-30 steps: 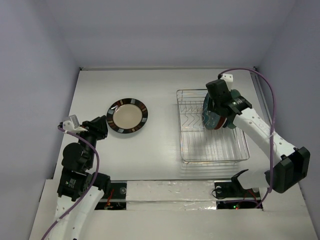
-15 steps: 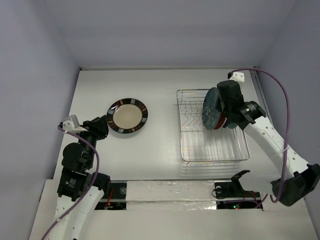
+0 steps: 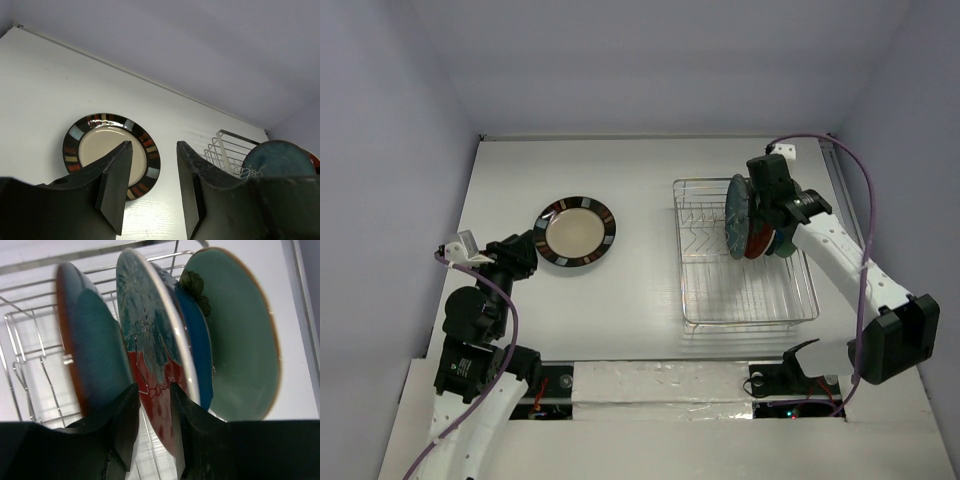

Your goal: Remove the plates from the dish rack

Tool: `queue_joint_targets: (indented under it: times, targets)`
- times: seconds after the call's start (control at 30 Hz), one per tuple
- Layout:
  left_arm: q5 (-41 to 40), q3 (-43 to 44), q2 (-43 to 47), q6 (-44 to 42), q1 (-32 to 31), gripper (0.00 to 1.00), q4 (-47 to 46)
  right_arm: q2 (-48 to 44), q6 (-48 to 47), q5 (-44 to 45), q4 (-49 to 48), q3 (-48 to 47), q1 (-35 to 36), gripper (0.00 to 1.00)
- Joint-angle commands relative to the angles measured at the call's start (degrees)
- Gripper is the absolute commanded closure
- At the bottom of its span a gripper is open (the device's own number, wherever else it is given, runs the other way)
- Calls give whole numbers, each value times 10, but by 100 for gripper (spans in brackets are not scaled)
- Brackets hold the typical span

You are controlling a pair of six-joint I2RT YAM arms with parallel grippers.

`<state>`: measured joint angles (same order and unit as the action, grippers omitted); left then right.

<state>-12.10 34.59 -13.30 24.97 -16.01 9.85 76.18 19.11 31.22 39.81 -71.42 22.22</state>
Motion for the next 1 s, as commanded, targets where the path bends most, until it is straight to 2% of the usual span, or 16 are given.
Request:
queue_joint_targets:
  times: [0.0, 0.07, 0.2, 0.37, 0.47, 0.5, 0.6, 0.97]
  targets:
    - [2, 1, 5, -2, 3, 62, -26, 34, -16, -12, -19, -21, 0, 62]
    - [2, 1, 5, -2, 3, 62, -26, 40, -11, -1, -13, -27, 0, 62]
    - [2, 1, 3, -2, 3, 62, -26, 1, -4, 10, -13, -34, 0, 54]
    - [2, 2, 3, 0, 3, 62, -28, -49, 10, 37, 12, -72, 0, 52]
    - [2, 0, 3, 0, 3, 62, -28, -79, -8, -22, -3, -68, 0, 48]
    - [2, 1, 2, -1, 3, 62, -28, -82, -13, -37, -9, -66, 0, 44]
    - [2, 1, 0, 0, 3, 62, -28, -61, -20, -48, 5, -70, 0, 41]
    - [2, 1, -1, 0, 3, 62, -27, 1, -29, -42, -11, -55, 0, 45]
